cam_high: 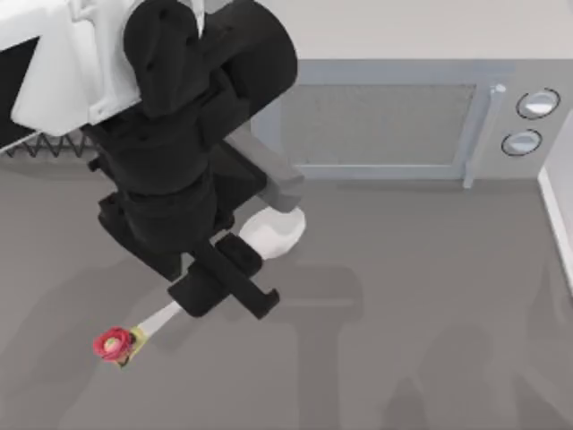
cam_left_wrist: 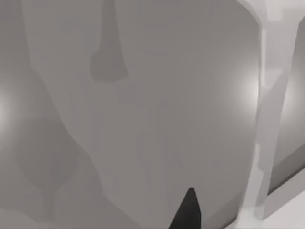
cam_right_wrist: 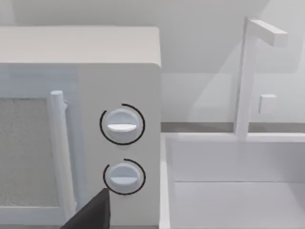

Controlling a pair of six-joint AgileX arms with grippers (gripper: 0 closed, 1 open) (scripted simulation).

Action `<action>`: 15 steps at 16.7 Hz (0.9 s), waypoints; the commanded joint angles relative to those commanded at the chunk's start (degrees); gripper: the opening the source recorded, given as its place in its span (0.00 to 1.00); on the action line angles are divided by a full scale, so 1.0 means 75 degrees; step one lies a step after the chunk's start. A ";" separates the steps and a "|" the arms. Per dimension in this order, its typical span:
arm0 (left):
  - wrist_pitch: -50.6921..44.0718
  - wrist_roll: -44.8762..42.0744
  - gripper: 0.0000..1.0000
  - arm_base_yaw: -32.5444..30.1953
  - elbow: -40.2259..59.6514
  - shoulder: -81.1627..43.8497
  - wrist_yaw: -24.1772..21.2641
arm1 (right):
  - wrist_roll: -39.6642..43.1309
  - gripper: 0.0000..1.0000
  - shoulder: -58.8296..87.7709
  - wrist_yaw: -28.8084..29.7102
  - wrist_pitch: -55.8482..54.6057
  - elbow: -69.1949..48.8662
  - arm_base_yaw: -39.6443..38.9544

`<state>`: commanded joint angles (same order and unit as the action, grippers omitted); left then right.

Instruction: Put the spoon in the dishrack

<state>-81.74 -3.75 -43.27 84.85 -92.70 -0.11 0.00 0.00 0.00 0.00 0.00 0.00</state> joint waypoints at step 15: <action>0.1440 0.0043 0.00 0.1699 -0.0171 0.1667 -0.0536 | 0.0000 1.00 0.0000 0.0000 0.0000 0.0000 0.0000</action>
<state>-70.94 -3.43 -30.53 83.57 -80.20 -4.13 0.00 0.00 0.00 0.00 0.00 0.00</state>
